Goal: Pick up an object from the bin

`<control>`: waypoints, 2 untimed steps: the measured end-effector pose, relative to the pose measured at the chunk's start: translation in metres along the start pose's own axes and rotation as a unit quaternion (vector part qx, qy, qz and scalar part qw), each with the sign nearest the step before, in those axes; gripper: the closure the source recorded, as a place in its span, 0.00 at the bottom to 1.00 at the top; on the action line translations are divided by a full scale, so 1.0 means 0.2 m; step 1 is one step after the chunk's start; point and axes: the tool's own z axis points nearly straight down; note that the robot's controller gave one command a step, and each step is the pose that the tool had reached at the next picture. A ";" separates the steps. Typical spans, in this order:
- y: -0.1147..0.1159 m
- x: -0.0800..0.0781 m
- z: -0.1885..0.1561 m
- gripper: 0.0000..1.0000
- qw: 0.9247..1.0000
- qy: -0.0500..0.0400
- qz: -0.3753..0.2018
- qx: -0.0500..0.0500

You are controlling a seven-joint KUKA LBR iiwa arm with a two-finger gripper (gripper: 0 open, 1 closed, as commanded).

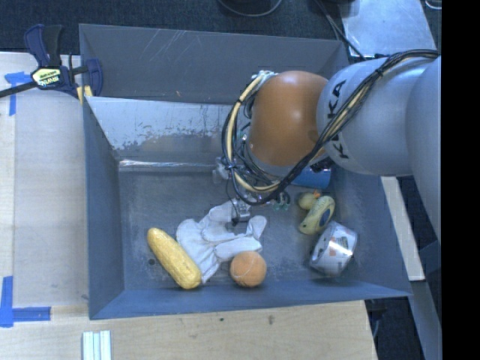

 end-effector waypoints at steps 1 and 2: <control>-0.01 0.00 0.14 0.00 1.000 0.004 -0.031 0.000; -0.12 -0.02 0.18 1.00 1.000 -0.003 0.022 0.000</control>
Offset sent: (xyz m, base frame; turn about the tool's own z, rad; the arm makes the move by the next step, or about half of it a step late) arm 0.0057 -0.0239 -0.0375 0.0431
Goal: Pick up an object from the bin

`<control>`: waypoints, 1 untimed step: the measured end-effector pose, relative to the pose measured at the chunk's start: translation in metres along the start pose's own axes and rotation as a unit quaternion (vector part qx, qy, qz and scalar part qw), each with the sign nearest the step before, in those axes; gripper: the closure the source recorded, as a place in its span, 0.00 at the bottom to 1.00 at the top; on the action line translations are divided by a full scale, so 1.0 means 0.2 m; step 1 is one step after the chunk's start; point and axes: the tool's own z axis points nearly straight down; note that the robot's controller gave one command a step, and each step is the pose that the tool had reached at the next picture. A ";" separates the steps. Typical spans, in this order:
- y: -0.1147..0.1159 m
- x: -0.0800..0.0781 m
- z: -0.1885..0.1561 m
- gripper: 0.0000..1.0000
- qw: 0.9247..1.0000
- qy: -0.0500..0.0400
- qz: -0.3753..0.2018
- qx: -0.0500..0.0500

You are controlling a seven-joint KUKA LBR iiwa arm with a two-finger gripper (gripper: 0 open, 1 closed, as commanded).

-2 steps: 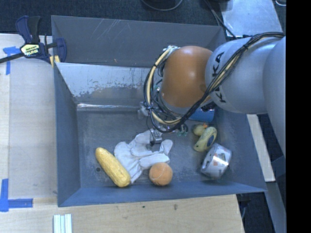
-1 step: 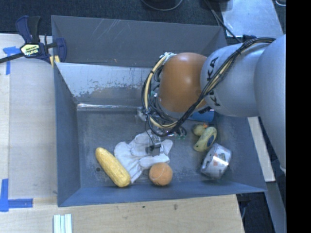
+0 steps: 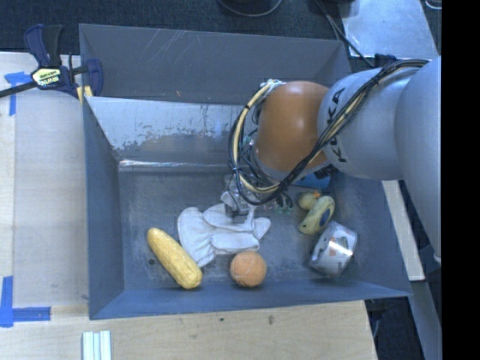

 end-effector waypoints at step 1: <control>0.00 0.00 0.00 1.00 1.000 0.000 0.000 0.000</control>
Offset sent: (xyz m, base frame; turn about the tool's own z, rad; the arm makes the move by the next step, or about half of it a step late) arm 0.0000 0.0000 0.0255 0.0000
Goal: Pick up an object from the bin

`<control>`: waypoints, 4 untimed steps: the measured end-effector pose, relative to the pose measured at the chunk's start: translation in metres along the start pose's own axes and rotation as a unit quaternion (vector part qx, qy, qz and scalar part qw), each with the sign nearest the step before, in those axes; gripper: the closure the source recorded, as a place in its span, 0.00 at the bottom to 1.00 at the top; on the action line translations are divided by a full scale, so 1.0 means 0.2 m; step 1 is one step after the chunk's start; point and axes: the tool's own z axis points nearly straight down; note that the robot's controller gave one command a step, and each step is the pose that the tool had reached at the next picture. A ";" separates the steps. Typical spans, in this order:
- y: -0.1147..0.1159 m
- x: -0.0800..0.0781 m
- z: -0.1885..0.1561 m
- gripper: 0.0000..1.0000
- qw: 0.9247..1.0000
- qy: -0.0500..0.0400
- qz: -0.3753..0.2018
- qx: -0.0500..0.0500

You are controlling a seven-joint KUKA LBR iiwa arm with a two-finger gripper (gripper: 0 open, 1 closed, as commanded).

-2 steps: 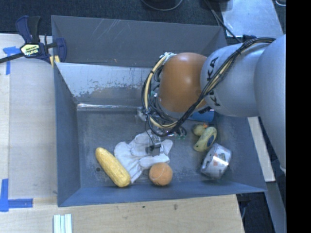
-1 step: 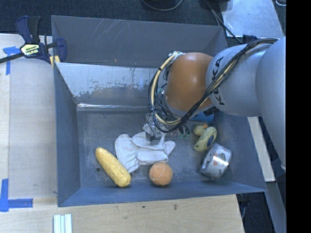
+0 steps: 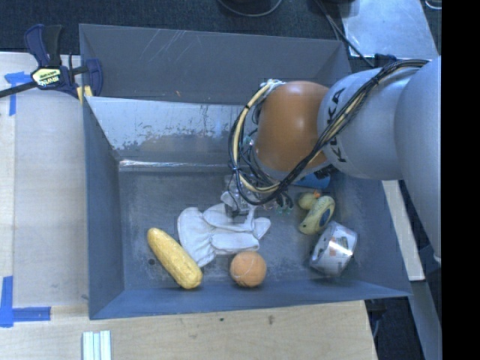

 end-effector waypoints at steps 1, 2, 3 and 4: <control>0.00 0.00 -0.01 1.00 1.000 0.000 0.000 0.000; 0.00 0.01 -0.06 1.00 1.000 0.001 0.000 0.000; 0.00 0.00 -0.11 1.00 1.000 0.000 0.000 0.000; 0.00 0.00 -0.16 1.00 1.000 0.002 0.000 0.000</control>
Offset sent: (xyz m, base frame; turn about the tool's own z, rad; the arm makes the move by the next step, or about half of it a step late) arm 0.0000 0.0001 0.0386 0.0000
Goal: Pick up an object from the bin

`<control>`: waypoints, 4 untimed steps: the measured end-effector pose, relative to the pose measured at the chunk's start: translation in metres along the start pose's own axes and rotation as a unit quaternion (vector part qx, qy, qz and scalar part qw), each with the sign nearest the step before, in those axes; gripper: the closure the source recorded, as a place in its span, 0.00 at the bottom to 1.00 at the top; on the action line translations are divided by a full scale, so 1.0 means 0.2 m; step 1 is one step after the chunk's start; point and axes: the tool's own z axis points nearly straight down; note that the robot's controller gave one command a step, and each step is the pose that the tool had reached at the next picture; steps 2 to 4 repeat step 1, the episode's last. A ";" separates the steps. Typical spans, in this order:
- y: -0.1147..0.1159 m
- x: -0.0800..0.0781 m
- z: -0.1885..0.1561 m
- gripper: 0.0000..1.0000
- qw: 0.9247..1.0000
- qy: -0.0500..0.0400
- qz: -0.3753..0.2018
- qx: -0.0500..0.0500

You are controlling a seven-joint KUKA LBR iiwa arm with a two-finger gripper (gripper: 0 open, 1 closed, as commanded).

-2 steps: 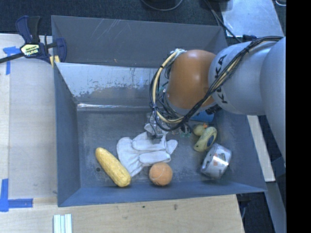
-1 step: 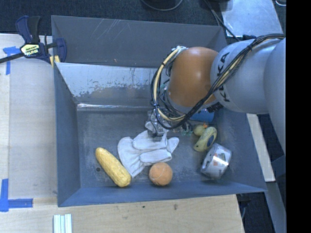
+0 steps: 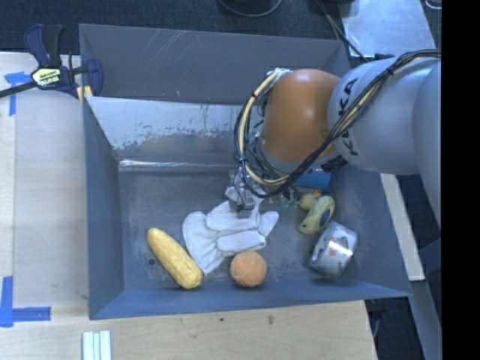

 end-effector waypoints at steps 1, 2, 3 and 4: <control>0.00 0.01 -0.11 1.00 1.000 0.002 0.000 0.000; 0.00 0.01 -0.11 1.00 1.000 0.002 0.000 0.000; 0.00 0.01 -0.11 1.00 1.000 0.002 0.000 0.000; 0.00 0.01 -0.11 1.00 1.000 0.002 0.000 0.000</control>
Offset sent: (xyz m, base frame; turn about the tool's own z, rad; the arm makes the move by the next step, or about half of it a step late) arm 0.0001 0.0001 0.0229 0.0000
